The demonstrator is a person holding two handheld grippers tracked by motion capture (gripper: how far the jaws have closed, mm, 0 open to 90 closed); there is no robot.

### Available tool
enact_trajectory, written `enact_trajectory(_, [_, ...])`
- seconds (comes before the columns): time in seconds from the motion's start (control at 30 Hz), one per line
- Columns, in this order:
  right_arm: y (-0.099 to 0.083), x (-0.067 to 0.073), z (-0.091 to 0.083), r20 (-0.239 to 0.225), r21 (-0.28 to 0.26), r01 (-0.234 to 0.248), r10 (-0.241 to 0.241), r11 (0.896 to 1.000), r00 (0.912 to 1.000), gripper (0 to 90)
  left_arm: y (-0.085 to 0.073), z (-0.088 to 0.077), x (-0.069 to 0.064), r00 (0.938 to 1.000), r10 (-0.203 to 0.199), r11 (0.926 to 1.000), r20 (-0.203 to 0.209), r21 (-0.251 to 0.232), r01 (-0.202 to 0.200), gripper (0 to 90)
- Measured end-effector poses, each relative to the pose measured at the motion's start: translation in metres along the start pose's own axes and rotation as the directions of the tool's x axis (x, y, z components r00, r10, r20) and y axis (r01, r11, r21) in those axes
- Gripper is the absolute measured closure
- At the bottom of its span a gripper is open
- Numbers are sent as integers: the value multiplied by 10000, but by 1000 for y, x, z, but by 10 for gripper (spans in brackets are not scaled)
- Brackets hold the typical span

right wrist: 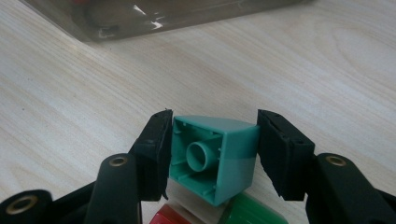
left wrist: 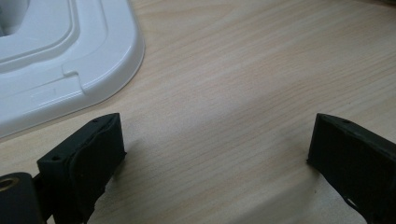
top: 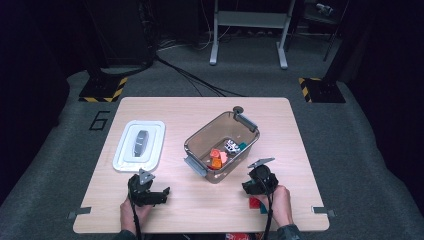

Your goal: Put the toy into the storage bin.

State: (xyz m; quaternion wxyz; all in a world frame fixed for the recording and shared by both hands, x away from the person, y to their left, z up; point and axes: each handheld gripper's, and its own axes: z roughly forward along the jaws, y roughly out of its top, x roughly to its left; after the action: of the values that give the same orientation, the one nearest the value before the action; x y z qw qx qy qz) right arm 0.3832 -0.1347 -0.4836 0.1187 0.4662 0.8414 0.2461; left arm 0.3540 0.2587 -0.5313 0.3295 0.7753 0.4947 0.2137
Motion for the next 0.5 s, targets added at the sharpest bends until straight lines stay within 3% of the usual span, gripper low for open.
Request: enact_trajectory(0.5, [15,-4,-22,80,-749,-6,12,9972,10000,471,0,0,0,10000,-10,10000,0,-7,10,35])
